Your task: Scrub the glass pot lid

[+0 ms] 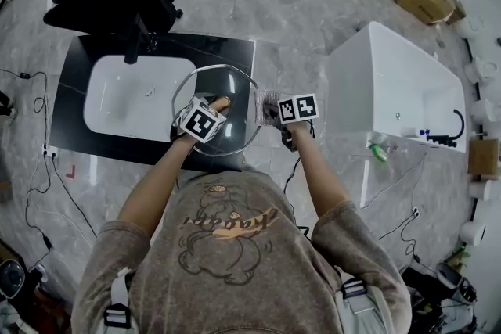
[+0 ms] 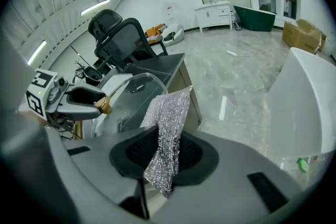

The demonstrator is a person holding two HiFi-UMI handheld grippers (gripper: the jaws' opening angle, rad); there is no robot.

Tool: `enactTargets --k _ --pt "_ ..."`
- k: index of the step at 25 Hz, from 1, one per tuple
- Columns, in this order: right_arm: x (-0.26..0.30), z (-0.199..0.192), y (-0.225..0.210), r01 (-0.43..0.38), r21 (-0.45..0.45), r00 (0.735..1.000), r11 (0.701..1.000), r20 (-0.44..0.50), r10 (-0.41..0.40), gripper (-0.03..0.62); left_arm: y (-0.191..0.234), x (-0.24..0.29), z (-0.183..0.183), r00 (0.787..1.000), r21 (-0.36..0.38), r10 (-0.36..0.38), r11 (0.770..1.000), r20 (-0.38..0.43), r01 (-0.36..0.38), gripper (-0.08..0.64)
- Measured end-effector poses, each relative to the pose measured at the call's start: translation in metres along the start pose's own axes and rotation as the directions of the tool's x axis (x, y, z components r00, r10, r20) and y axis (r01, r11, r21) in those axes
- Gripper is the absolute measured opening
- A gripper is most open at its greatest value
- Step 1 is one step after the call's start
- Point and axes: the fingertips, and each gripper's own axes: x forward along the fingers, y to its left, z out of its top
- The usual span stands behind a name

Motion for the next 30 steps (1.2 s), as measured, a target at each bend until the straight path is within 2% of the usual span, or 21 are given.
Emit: enactTargets --k 6,15,22,27,30 --pt "0.020 0.042 -0.009 0.011 -0.043 1.000 0.999 -0.027 -0.012 0.098 -0.001 -0.002 -0.001 1.000 -0.005 0.002 1.000 -0.008 -0.002 0.199" --pt "0.055 0.102 0.005 0.021 -0.222 0.995 0.975 -0.089 -0.042 0.098 -0.001 -0.001 -0.001 1.000 -0.003 0.029 1.000 -0.003 -0.029 0.202" --pt "0.088 0.138 0.041 -0.004 -0.390 0.990 0.921 -0.132 -0.051 0.098 -0.003 -0.001 -0.001 0.999 -0.005 0.034 0.999 0.001 -0.034 0.204" --pt "0.109 0.154 0.069 -0.040 -0.506 0.983 0.862 -0.177 -0.058 0.097 -0.002 -0.001 -0.001 0.999 -0.008 0.041 0.999 0.007 -0.041 0.206" --pt "0.121 0.157 0.094 -0.082 -0.581 0.979 0.810 -0.198 -0.043 0.097 -0.002 -0.002 -0.001 0.999 -0.016 0.047 0.999 0.008 -0.046 0.207"
